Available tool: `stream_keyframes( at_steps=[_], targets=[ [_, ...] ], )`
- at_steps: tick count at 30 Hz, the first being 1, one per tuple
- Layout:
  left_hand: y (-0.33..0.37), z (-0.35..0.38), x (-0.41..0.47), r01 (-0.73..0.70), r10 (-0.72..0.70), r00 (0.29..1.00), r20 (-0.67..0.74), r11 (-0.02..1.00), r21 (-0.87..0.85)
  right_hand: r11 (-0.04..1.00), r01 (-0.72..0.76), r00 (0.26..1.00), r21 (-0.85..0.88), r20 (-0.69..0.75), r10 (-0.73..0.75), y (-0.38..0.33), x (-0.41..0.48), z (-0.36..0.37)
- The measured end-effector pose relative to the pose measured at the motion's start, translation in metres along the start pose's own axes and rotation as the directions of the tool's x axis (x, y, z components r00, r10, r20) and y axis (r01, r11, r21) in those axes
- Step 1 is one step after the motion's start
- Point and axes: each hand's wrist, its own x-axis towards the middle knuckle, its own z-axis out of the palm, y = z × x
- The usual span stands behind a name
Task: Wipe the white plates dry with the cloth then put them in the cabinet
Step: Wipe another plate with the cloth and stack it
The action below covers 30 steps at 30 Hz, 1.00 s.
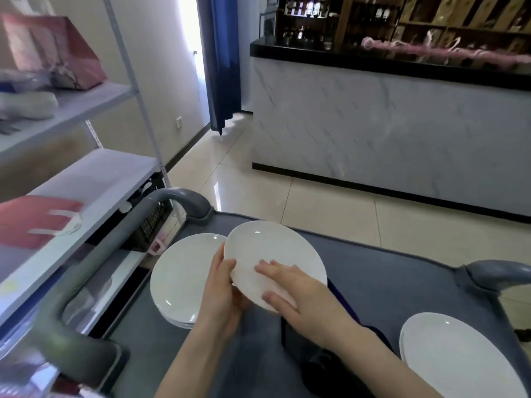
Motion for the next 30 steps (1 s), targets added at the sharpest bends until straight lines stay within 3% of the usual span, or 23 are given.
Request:
stream_keyframes(
  at_steps=[4, 7, 13, 17, 25, 30],
  targets=[
    [0.015, -0.03, 0.005, -0.081, 0.088, 0.992, -0.085, 0.993, 0.089, 0.956, -0.285, 0.952, -0.072, -0.138, 0.274, 0.021, 0.03, 0.01],
    [0.024, -0.052, 0.008, -0.08, 0.102, 0.986, -0.131, 0.984, 0.158, 0.915, -0.397, 0.904, 0.067, -0.145, 0.403, 0.024, 0.05, 0.025],
    [0.031, -0.097, 0.016, -0.143, 0.248, 0.931, -0.267, 0.923, 0.357, 0.837, -0.402, 0.862, 0.372, -0.154, 0.483, 0.016, 0.075, 0.055],
    [0.029, -0.117, 0.016, -0.12, 0.286, 0.921, -0.264, 0.854, 0.506, 0.775, -0.394, 0.841, 0.493, -0.146, 0.52, 0.01, 0.088, 0.077],
    [0.023, -0.132, 0.019, -0.045, 0.332, 0.913, -0.236, 0.657, 0.753, 0.74, -0.427, 0.809, 0.52, -0.147, 0.569, 0.007, 0.098, 0.106],
    [0.02, -0.142, 0.026, -0.033, 0.325, 0.915, -0.241, 0.653, 0.756, 0.74, -0.438, 0.801, 0.51, -0.153, 0.579, 0.005, 0.099, 0.115]
  ],
)
